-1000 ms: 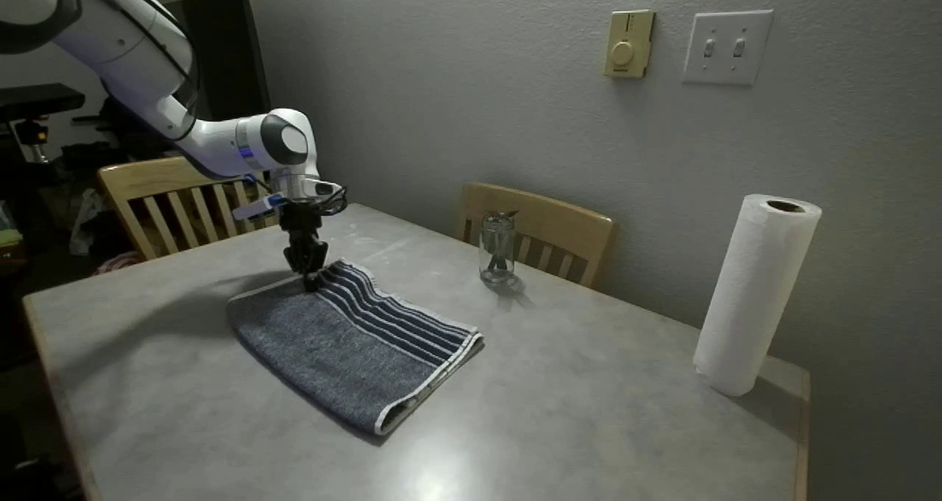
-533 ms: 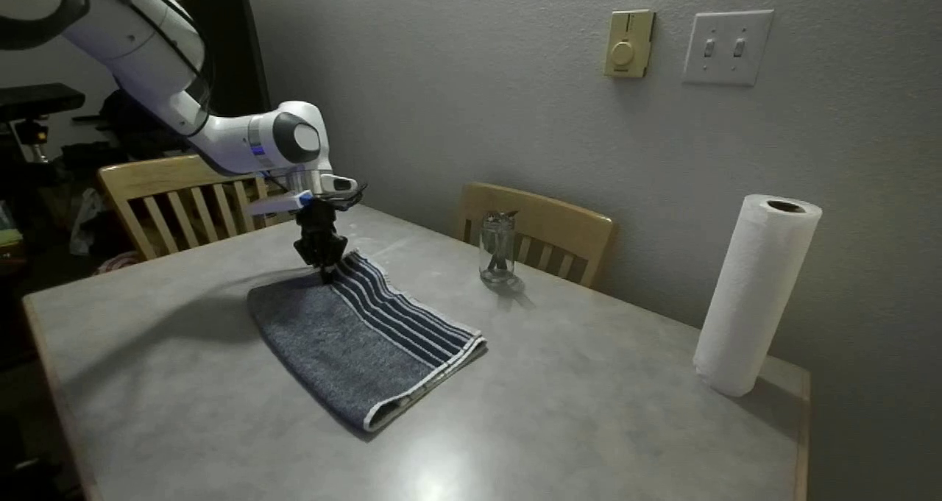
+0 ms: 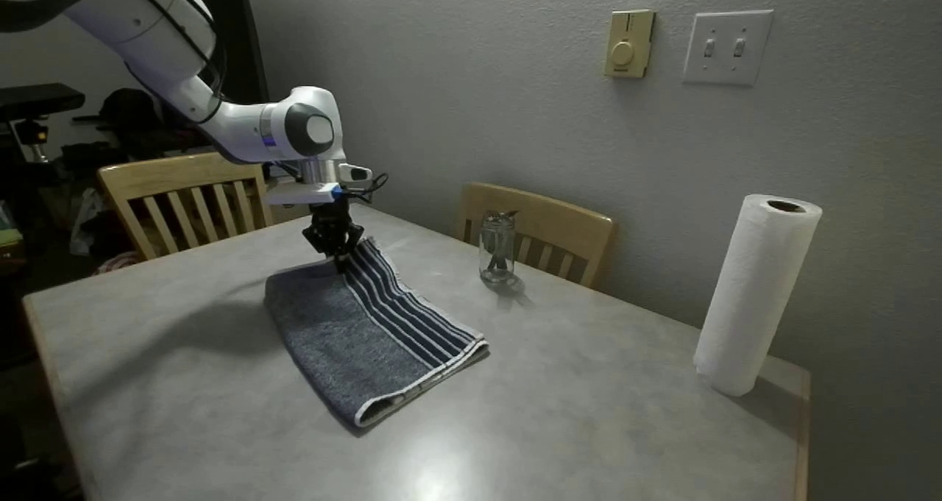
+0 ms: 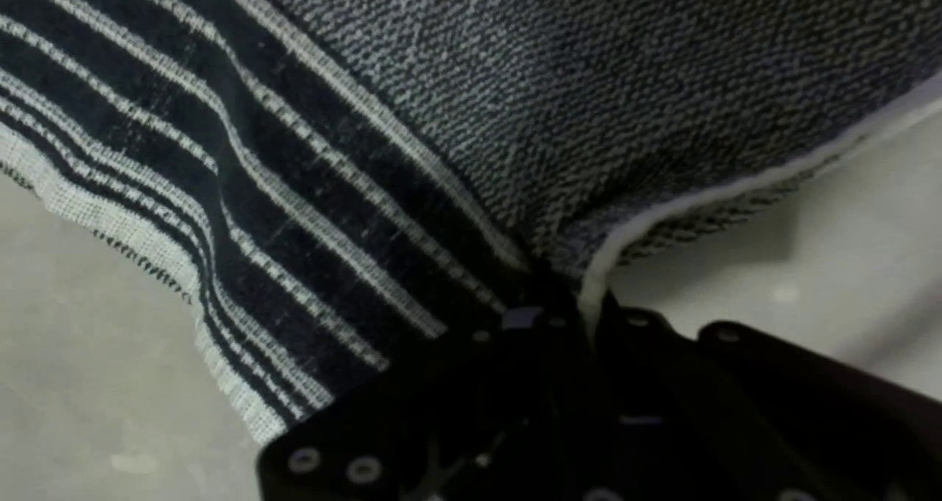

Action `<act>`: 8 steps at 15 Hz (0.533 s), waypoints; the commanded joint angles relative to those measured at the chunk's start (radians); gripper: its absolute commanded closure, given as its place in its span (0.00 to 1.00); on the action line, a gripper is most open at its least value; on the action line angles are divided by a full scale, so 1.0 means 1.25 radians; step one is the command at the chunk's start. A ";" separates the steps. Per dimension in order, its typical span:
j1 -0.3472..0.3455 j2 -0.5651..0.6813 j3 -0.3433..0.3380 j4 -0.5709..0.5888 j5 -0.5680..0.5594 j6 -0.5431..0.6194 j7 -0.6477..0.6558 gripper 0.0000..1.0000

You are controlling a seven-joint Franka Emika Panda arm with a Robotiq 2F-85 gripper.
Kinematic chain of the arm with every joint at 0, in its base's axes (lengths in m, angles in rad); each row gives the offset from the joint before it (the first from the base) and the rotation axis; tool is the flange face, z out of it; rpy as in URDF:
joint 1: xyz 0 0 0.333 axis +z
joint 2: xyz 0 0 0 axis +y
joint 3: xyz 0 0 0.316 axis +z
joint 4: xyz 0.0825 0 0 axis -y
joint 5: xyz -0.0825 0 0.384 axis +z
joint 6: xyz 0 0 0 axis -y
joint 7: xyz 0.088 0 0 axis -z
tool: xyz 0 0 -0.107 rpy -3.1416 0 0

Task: Unfold the towel then fold it again

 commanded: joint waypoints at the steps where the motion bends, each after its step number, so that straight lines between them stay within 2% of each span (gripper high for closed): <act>1: -0.053 -0.078 0.039 -0.092 0.034 0.033 -0.105 0.98; 5: -0.127 -0.167 0.094 -0.190 0.084 0.074 -0.278 0.98; 8: -0.185 -0.232 0.129 -0.258 0.142 0.067 -0.403 0.98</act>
